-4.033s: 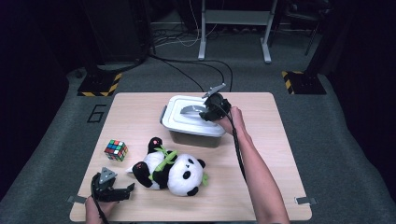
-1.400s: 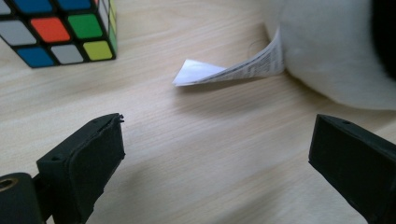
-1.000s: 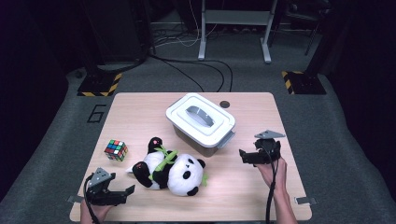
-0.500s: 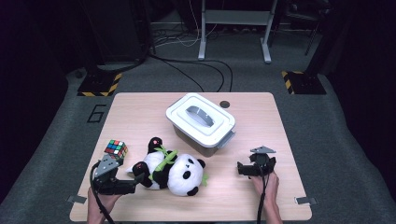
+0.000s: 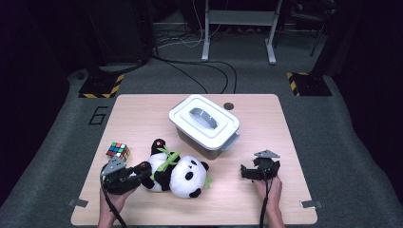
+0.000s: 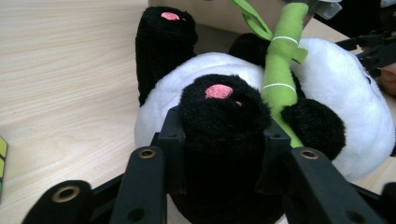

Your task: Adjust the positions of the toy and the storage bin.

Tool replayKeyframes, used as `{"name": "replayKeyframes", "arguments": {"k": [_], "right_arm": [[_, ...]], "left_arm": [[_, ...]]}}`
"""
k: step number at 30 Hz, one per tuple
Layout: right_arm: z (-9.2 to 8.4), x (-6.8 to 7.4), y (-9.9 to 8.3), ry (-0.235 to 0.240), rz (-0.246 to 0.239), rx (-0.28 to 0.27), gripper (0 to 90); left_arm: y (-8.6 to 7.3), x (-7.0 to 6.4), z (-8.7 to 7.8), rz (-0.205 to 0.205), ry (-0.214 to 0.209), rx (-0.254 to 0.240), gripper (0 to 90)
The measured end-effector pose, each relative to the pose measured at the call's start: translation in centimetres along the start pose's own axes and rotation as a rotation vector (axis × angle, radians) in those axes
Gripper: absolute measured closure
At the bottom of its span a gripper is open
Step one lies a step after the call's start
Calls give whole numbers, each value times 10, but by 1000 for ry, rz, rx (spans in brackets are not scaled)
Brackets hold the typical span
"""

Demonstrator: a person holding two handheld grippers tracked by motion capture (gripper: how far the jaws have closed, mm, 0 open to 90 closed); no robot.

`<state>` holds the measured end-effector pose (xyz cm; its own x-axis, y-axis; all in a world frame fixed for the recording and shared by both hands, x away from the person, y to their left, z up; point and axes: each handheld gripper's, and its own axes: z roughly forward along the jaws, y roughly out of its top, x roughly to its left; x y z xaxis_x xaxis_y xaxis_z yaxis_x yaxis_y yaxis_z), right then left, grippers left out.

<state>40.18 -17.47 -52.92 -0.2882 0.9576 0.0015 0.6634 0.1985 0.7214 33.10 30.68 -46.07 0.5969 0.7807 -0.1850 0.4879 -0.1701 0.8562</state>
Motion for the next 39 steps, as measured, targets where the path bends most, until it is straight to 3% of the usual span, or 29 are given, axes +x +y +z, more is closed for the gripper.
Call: {"name": "replayKeyframes", "arguments": {"k": [1,6,11,17,23,26,33,36,39], "right_arm": [[0,0,0,-1,-3,1,8],[0,0,0,-1,-3,2,8],[0,0,0,-1,-3,2,8],[0,0,0,-1,0,0,8],[0,0,0,-2,-1,2,8],[0,0,0,-2,-2,1,7],[0,-3,3,20,-12,22,2],[-6,-8,6,44,9,21,1],[-20,-12,14,71,9,2,1]], "left_arm": [[1,2,-1,-8,-7,3,643],[8,20,-9,29,-12,30,648],[9,41,-17,14,-38,43,643],[4,43,-18,-11,-36,26,615],[2,38,-27,-46,50,30,294],[-1,36,-35,-50,83,30,182],[-17,35,-60,-45,166,49,128],[-32,37,-59,-42,203,126,108],[-49,40,-47,-44,234,200,88]]}}
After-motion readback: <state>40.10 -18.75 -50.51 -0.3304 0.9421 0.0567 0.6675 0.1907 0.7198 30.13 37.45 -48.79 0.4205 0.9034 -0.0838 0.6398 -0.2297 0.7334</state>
